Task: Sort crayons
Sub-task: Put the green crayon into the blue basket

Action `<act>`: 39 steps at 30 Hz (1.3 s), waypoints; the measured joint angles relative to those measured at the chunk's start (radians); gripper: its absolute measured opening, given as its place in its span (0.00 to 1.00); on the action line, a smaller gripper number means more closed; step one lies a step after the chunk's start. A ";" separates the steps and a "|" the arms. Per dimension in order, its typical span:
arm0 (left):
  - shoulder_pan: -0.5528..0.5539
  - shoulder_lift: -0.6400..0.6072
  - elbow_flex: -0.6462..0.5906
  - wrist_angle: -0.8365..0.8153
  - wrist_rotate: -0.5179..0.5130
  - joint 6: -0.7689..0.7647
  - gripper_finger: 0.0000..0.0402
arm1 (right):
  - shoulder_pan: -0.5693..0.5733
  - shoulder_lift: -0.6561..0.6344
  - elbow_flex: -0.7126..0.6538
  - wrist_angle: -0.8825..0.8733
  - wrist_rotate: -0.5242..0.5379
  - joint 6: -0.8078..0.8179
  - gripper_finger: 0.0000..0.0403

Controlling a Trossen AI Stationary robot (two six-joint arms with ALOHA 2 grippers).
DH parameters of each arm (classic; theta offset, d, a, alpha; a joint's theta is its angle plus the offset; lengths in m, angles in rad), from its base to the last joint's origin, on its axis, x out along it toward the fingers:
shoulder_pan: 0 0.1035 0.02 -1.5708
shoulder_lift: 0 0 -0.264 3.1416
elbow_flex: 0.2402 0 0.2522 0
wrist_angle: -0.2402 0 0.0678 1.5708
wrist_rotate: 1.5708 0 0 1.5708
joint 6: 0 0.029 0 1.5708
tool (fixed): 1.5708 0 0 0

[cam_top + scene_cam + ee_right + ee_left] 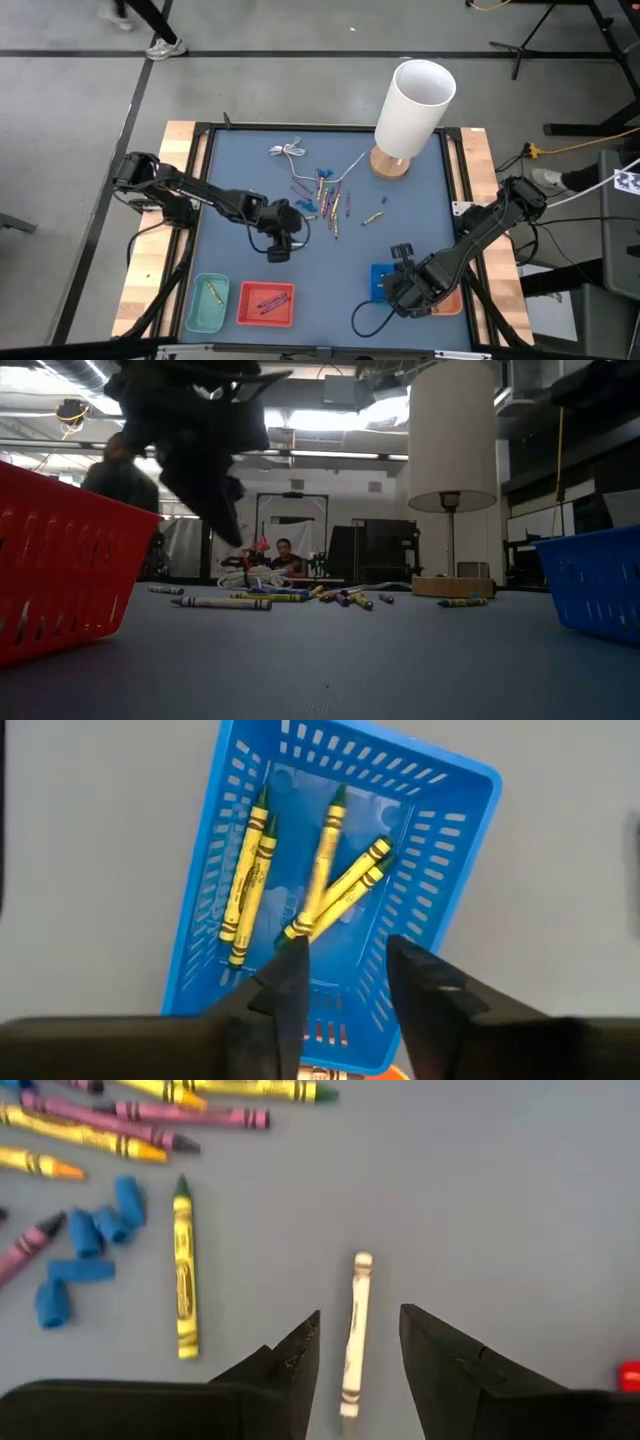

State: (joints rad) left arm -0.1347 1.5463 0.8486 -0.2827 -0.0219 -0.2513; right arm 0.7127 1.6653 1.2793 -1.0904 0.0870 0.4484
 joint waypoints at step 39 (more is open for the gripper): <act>0.146 0.214 -0.042 0.197 -0.087 -0.053 0.15 | -0.146 0.001 0.000 0.001 0.281 -0.206 0.41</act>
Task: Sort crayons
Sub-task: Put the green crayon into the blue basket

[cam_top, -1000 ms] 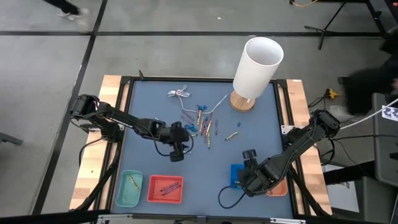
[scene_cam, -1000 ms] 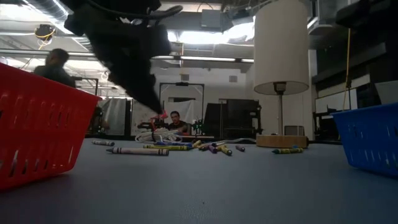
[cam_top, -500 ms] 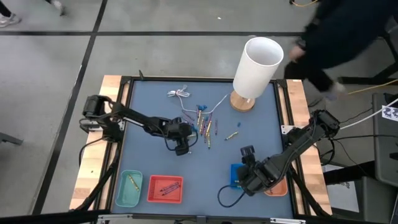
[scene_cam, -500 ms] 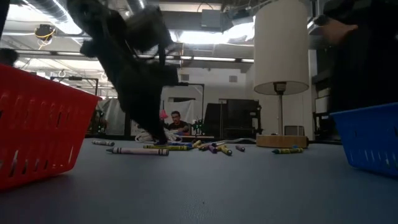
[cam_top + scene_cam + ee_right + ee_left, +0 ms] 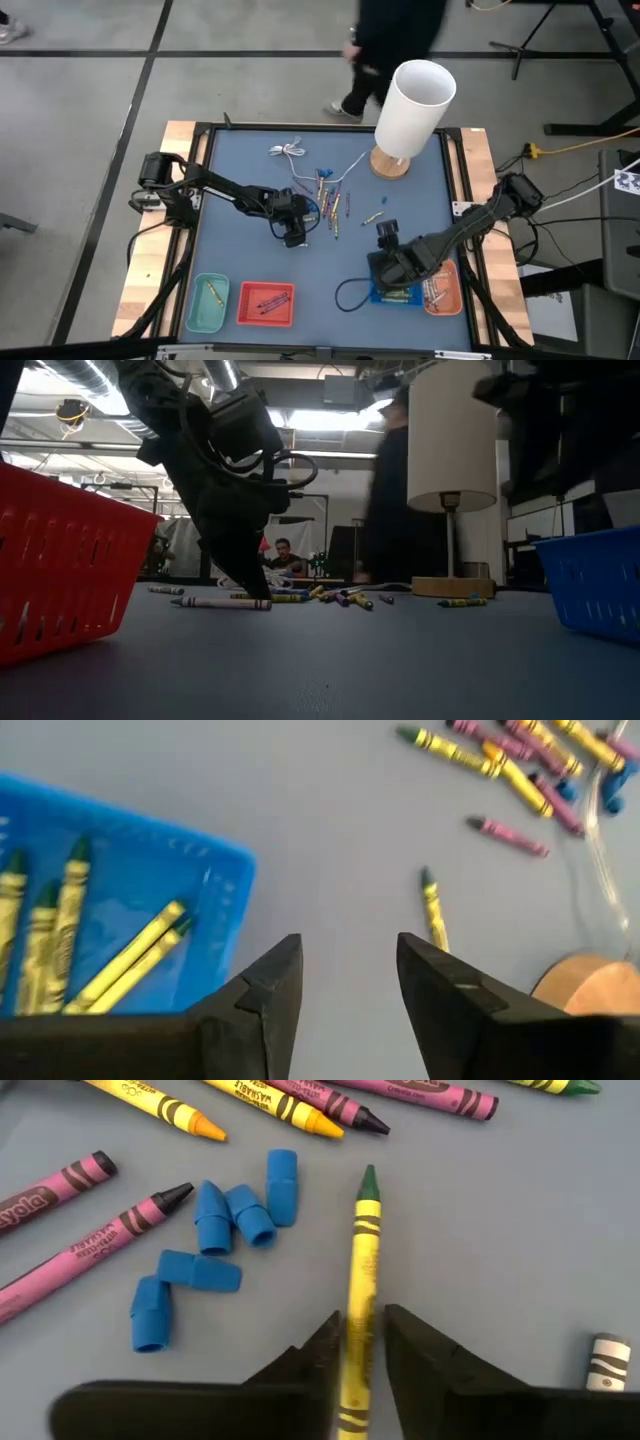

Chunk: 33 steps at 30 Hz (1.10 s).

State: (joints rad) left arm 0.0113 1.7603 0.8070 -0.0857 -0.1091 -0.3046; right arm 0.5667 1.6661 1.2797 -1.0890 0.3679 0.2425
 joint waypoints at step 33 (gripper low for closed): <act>0.002 -0.010 0.242 0.045 0.392 -0.153 0.02 | -0.272 0.000 0.000 0.419 -0.058 -0.309 0.41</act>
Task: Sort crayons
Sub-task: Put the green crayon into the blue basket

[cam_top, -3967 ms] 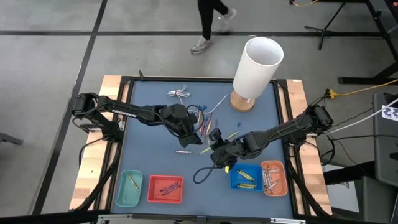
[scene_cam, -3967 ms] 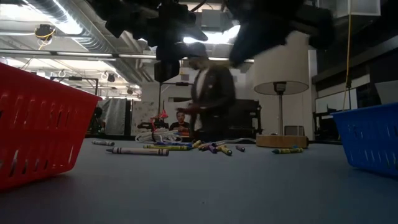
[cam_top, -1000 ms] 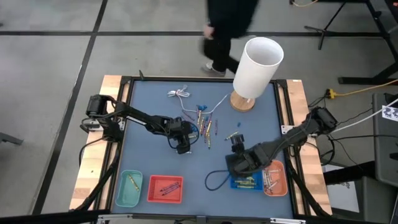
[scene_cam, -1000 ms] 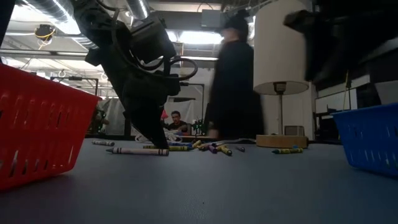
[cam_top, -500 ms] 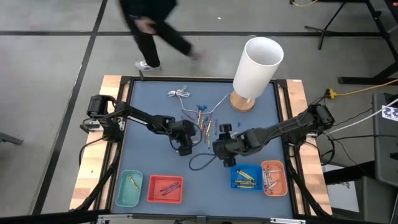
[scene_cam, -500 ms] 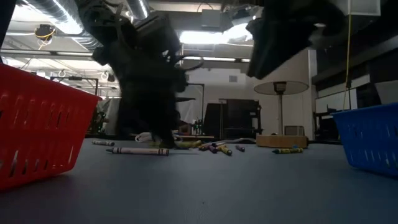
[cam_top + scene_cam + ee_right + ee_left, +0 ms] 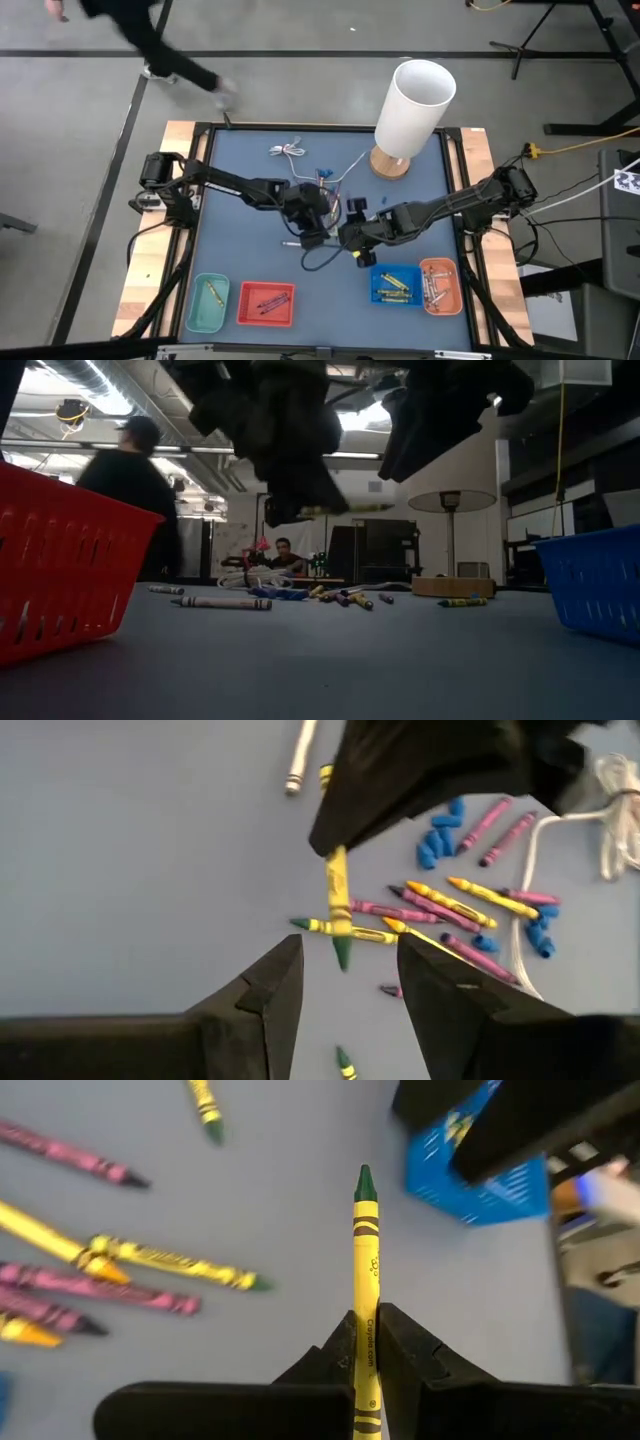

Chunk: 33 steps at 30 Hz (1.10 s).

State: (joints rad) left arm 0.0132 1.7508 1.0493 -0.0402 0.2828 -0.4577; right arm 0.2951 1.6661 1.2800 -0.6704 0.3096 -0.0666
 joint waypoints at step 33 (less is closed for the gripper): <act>0.000 -0.002 0.060 0.053 0.052 -0.142 0.02 | -0.001 0.000 0.000 0.032 -0.024 -0.098 0.03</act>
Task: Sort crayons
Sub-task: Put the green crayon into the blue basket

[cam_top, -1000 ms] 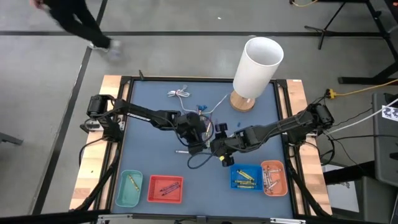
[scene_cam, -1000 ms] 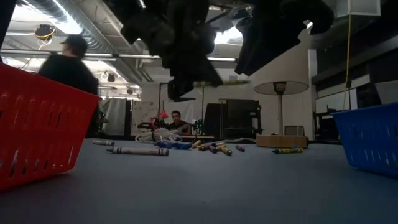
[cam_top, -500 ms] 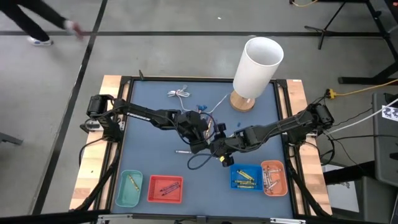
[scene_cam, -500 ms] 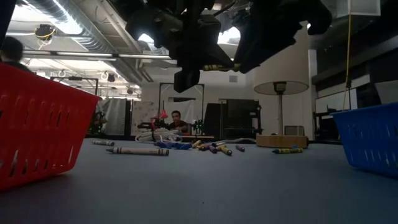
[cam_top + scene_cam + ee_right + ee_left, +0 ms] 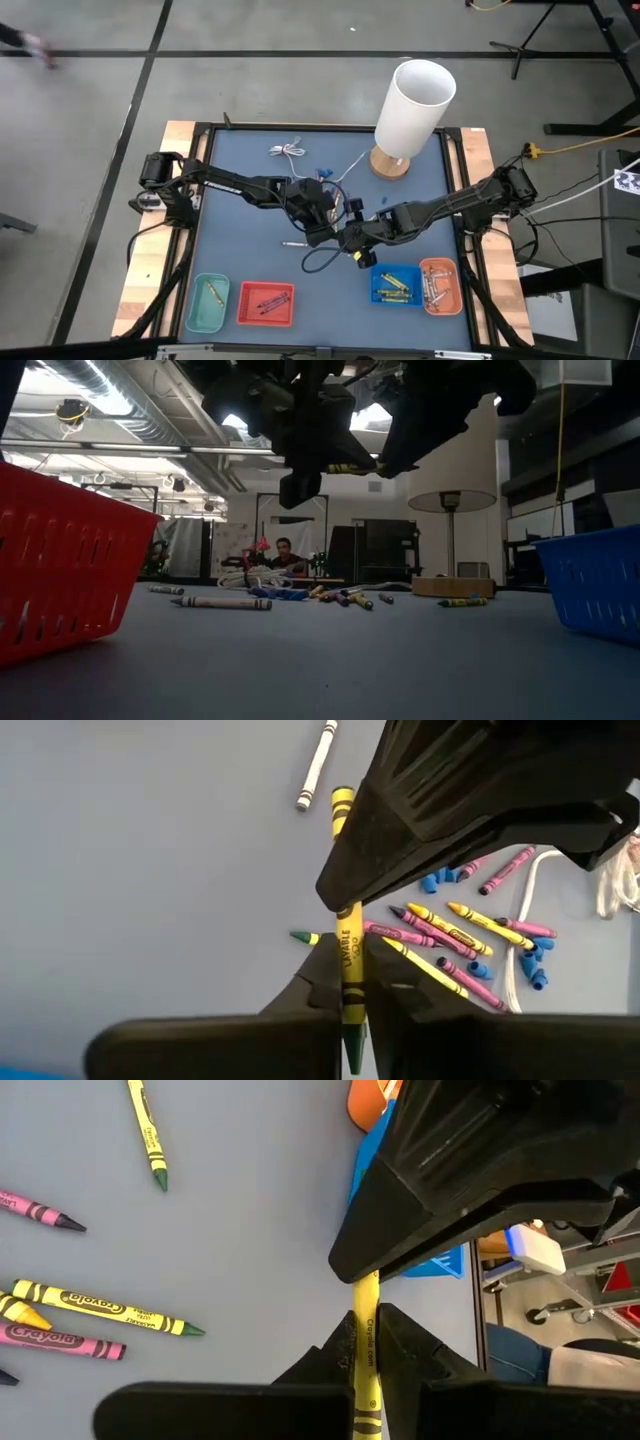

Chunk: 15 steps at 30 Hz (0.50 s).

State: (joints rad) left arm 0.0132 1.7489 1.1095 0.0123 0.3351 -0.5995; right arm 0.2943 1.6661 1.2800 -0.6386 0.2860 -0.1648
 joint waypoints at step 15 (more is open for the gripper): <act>-0.001 -0.001 0.000 -0.002 -0.084 0.060 0.28 | 0.001 0.000 0.000 -0.123 -0.303 0.065 0.04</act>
State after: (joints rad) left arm 0.0124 1.7477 1.1099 0.0103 0.2512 -0.5390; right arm 0.2951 1.6661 1.2800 -0.7618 -0.0172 -0.0999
